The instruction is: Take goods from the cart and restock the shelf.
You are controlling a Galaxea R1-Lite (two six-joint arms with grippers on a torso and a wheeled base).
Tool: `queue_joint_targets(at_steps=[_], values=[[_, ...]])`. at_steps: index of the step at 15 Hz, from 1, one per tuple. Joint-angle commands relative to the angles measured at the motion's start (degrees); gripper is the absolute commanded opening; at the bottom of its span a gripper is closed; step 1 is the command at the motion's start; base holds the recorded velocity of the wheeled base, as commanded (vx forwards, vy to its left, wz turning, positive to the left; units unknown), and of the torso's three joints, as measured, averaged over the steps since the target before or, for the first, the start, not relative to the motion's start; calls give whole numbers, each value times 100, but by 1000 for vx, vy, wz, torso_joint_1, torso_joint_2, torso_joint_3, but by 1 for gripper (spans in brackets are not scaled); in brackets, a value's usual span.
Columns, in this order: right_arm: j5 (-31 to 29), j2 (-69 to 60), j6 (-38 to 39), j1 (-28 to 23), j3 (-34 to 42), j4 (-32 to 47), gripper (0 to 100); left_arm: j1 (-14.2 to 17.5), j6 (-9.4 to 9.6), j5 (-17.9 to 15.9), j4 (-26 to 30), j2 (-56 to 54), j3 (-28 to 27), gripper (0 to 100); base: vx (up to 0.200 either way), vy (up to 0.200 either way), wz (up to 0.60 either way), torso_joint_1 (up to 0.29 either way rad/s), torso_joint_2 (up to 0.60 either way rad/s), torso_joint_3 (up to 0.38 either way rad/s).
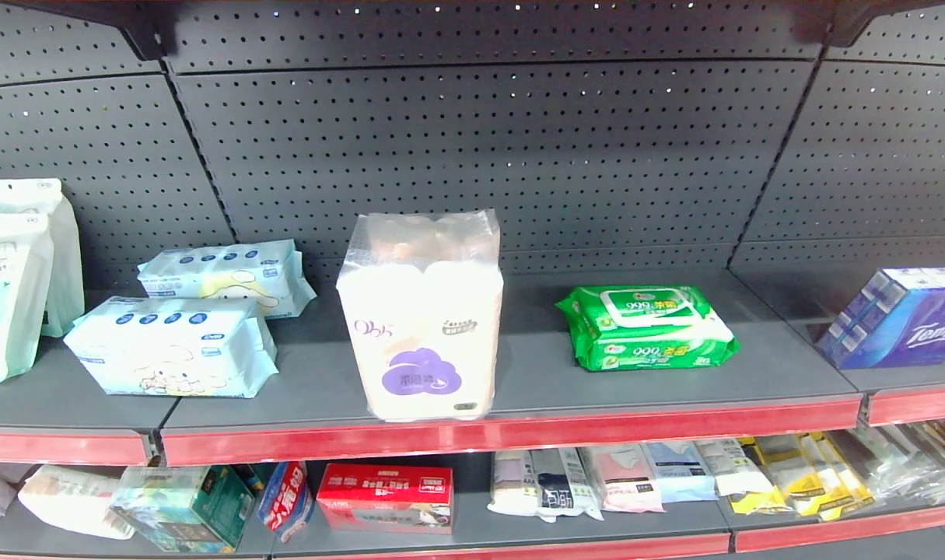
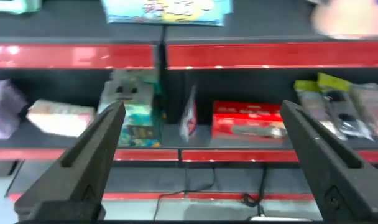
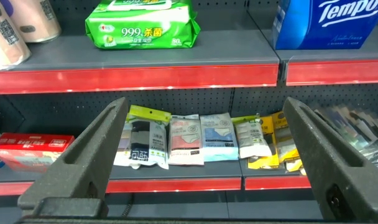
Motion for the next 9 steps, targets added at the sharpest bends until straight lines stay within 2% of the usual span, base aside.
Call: queue_joint_targets(at_steps=[1,2,3,4,5,6,7,8,9], values=[[6,-2,19,6,0,-2,100,68,-189,261,-39,-57,67,100,0,0,0,0,0,0],[-3,-2,19,-2,0,-2,100,68,-541,332,-65,-57,67,100,0,0,0,0,0,0],[6,-2,10,6,0,-2,100,59,-576,165,-65,-57,58,100,0,0,0,0,0,0],[6,-2,10,6,0,-2,100,-90,-277,-249,-56,-48,67,100,0,0,0,0,0,0],[6,-2,19,6,0,-2,100,-161,198,-758,-65,-48,76,100,0,0,0,0,0,0],[6,-2,19,6,0,-2,100,-170,233,-793,-65,-48,76,100,0,0,0,0,0,0],[6,-2,10,6,0,-2,100,-319,751,-1163,-135,-48,76,100,0,0,0,0,0,0],[6,-2,1,-2,0,-2,100,-319,839,-1127,-135,-66,76,100,0,0,0,0,0,0],[-3,-2,-8,6,0,-2,100,-319,848,-978,-127,-74,76,100,0,0,0,0,0,0]])
